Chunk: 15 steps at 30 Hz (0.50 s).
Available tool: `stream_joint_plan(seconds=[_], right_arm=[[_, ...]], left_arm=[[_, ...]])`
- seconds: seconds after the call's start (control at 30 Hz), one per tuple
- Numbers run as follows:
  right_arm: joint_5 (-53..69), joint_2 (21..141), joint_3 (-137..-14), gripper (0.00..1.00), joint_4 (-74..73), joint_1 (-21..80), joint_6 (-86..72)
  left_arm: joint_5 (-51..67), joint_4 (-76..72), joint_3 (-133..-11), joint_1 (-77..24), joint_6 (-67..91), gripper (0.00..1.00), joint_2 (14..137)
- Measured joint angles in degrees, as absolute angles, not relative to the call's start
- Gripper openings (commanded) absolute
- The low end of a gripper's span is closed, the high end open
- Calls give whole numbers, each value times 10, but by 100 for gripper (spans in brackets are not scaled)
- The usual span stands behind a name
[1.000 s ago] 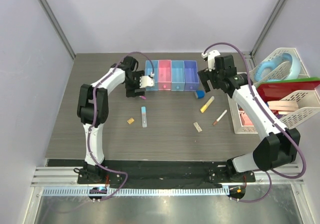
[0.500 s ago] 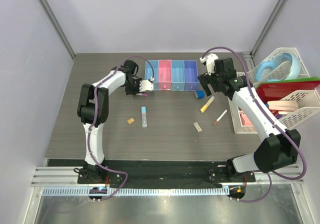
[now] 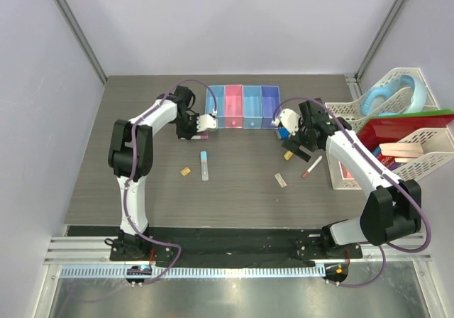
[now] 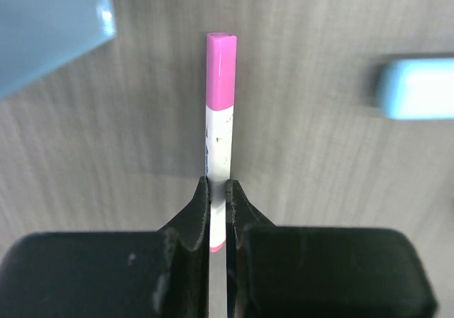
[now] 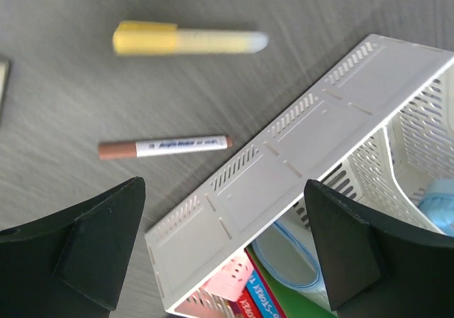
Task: Sort the stationery into containers
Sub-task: Pick up the pen from the center of the board, then place the pen in the storage box.
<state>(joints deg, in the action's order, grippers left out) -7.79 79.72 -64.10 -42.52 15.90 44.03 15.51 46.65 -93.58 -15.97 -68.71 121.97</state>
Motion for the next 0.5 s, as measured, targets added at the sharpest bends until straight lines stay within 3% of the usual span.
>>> stream_joint_plan(seconds=[0.23, 0.5], right_arm=[[-81, 784, -583, 100, -450, 159, 558], [-105, 780, -495, 100, -406, 156, 674]], left_arm=[[199, 540, -995, -158, -614, 0, 1182], [198, 494, -1122, -159, -417, 0, 1168]])
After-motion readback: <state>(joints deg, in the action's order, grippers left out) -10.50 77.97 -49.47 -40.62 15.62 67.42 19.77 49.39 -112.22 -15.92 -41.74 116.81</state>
